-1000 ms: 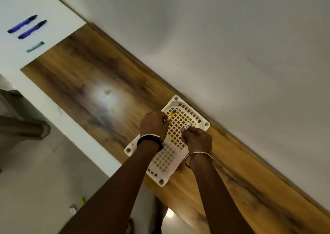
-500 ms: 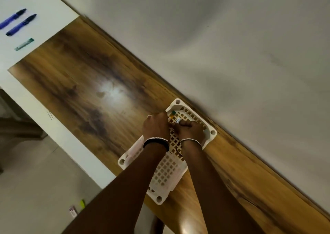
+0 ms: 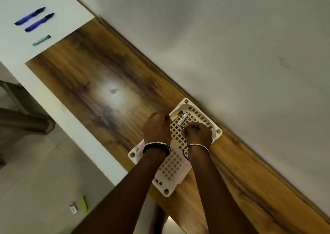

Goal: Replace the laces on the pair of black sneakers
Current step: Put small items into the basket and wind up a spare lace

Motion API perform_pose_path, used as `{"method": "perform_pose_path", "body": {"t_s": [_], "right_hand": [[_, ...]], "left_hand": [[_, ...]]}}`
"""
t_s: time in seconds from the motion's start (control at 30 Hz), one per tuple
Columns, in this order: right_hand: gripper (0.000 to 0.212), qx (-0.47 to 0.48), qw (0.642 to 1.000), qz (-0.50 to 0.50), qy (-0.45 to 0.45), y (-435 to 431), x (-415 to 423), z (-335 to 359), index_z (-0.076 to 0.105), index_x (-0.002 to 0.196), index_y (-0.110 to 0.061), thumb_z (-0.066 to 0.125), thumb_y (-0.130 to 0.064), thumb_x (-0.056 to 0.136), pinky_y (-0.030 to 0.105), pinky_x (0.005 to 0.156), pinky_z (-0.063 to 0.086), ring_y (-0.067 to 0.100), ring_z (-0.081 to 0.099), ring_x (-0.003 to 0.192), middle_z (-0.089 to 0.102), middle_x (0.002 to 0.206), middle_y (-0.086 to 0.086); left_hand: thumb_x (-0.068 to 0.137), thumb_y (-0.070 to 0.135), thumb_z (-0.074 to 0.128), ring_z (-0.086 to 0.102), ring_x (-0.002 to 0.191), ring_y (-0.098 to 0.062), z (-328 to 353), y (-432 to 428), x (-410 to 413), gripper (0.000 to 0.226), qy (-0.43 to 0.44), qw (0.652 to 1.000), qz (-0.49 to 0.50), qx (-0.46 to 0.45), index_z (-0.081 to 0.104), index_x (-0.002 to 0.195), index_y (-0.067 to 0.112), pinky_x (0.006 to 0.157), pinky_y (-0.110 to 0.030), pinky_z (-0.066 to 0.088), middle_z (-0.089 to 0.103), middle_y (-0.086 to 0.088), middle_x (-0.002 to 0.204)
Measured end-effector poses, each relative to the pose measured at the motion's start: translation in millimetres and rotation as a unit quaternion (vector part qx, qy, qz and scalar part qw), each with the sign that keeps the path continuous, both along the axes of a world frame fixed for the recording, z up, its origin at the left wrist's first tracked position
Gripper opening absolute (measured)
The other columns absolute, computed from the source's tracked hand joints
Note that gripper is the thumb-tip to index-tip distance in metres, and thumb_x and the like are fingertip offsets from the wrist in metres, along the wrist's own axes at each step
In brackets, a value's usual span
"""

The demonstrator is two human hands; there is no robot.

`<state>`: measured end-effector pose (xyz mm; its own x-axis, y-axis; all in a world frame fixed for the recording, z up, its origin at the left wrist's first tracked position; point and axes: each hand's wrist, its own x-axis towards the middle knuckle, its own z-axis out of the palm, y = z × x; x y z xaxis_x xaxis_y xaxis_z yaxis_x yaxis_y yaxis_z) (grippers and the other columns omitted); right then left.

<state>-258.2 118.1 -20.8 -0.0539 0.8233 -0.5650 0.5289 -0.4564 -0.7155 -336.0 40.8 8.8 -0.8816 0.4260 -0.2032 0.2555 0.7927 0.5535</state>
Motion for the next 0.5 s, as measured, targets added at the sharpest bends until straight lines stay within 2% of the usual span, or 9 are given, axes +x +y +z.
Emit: {"method": "perform_pose_path", "body": {"t_s": [0.1, 0.2, 0.3, 0.4, 0.5], "right_hand": [[0.017, 0.035, 0.999, 0.006, 0.033, -24, 12, 24, 0.071, 0.080, -0.016, 0.069, -0.001, 0.086, 0.037, 0.070, 0.062, 0.023, 0.075, 0.071, 0.074, 0.073, 0.005], [0.016, 0.077, 0.995, 0.050, 0.047, -66, 25, 49, 0.070, 0.082, -0.018, 0.072, -0.004, 0.087, 0.038, 0.072, 0.062, 0.019, 0.073, 0.071, 0.073, 0.076, 0.000], [0.012, 0.107, 0.988, 0.102, 0.048, -129, 34, 66, 0.072, 0.086, -0.017, 0.073, -0.005, 0.086, 0.040, 0.076, 0.062, 0.016, 0.072, 0.074, 0.074, 0.079, -0.001], [0.019, 0.100, 0.981, 0.151, 0.062, -197, 39, 73, 0.070, 0.083, -0.023, 0.073, -0.005, 0.086, 0.033, 0.075, 0.059, 0.010, 0.070, 0.073, 0.073, 0.077, -0.005], [0.028, 0.053, 0.975, 0.203, 0.067, -270, 42, 69, 0.068, 0.080, -0.031, 0.071, -0.003, 0.086, 0.040, 0.075, 0.061, 0.017, 0.071, 0.073, 0.073, 0.076, -0.003]], "left_hand": [[0.089, 0.020, 0.069, 0.063, 0.075, -0.014, 22, -30, 2, 0.004, -0.016, 0.996, 0.035, 0.078, 0.071, 0.088, 0.016, 0.067, -0.022, 0.044, 0.071, 0.002, 0.083], [0.087, 0.017, 0.072, 0.058, 0.066, -0.003, 43, -74, 12, 0.001, -0.047, 0.986, 0.081, 0.136, 0.071, 0.086, 0.017, 0.061, -0.003, 0.038, 0.065, 0.010, 0.076], [0.084, 0.017, 0.074, 0.058, 0.065, 0.008, 54, -138, 28, 0.006, -0.059, 0.974, 0.138, 0.170, 0.070, 0.081, 0.020, 0.062, -0.002, 0.042, 0.064, 0.016, 0.071], [0.082, 0.017, 0.077, 0.059, 0.065, 0.010, 50, -207, 46, 0.007, -0.080, 0.965, 0.191, 0.159, 0.072, 0.079, 0.021, 0.062, 0.001, 0.038, 0.064, 0.018, 0.068], [0.083, 0.016, 0.077, 0.061, 0.066, 0.006, 43, -282, 61, 0.010, -0.094, 0.959, 0.235, 0.129, 0.071, 0.079, 0.023, 0.061, -0.001, 0.040, 0.065, 0.016, 0.069]]}}
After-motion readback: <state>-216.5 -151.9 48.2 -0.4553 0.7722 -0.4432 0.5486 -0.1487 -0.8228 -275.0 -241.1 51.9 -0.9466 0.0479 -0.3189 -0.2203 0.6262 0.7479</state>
